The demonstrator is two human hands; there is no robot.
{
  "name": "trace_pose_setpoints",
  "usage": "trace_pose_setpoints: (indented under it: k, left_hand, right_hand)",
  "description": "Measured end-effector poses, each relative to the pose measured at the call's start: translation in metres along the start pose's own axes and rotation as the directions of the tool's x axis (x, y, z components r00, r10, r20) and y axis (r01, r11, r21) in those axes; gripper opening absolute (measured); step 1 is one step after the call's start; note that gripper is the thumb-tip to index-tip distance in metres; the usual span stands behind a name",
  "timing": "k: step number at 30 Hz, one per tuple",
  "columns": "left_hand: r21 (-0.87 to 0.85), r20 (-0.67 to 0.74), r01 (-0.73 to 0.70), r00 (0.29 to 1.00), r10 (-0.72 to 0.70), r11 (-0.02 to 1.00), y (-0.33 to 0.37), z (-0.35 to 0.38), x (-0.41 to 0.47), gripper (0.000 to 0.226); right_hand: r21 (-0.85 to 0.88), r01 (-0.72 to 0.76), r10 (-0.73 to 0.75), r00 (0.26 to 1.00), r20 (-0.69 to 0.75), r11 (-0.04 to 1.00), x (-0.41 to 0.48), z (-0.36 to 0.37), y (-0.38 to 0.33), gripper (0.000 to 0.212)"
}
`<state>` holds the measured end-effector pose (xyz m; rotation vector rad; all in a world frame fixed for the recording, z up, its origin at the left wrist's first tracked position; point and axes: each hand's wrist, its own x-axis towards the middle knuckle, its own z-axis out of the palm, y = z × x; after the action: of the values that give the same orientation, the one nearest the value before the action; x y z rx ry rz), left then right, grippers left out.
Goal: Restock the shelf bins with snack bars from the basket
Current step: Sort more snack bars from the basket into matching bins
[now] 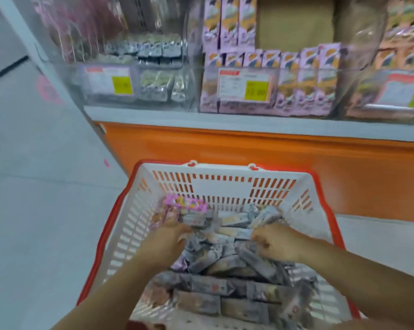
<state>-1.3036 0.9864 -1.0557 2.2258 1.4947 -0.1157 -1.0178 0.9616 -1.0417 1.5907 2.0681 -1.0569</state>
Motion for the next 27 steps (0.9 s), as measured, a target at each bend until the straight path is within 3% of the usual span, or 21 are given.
trace_pose_setpoints:
  k: [5, 7, 9, 12, 16, 19, 27]
  left_hand:
    - [0.209, 0.332, 0.004, 0.940, -0.074, 0.978, -0.009, 0.048, 0.003, 0.041]
    - [0.220, 0.405, 0.003, 0.910, -0.094, 0.975, -0.011, 0.058, 0.001, 0.044]
    - [0.202, 0.439, 0.012, 0.893, -0.102, 0.979, -0.011, 0.060, 0.001, 0.048]
    - [0.119, 0.433, 0.062, 0.895, -0.108, 0.991, -0.006, 0.048, 0.001, 0.047]
    - [-0.081, 0.471, 0.121, 0.880, -0.069, 0.989, 0.015, -0.006, -0.001, 0.040]
    - [-0.188, 0.415, 0.086, 0.910, 0.000, 0.978, 0.039, -0.064, -0.006, 0.041]
    - [-0.455, 0.179, 0.083, 0.984, -0.001, 0.886, 0.108, -0.180, -0.039, 0.047]
  right_hand:
    - [0.028, -0.079, 0.075, 0.987, 0.144, 0.996, 0.011, 0.023, -0.006, 0.060]
    - [0.017, -0.081, 0.078, 0.990, 0.117, 0.997, 0.008, 0.027, -0.005, 0.064]
    - [0.010, -0.068, 0.067, 0.997, 0.044, 0.998, 0.006, 0.030, -0.005, 0.056]
    - [0.076, -0.052, 0.059, 0.994, -0.088, 0.996, 0.000, 0.021, -0.009, 0.023]
    - [0.046, 0.011, 0.002, 0.963, -0.270, 0.999, -0.016, -0.009, -0.024, 0.014]
    - [0.028, 0.051, -0.036, 0.923, -0.382, 0.998, -0.033, -0.034, -0.037, 0.045]
    - [0.049, 0.202, -0.131, 0.782, -0.609, 0.978, -0.099, -0.120, -0.097, 0.051]
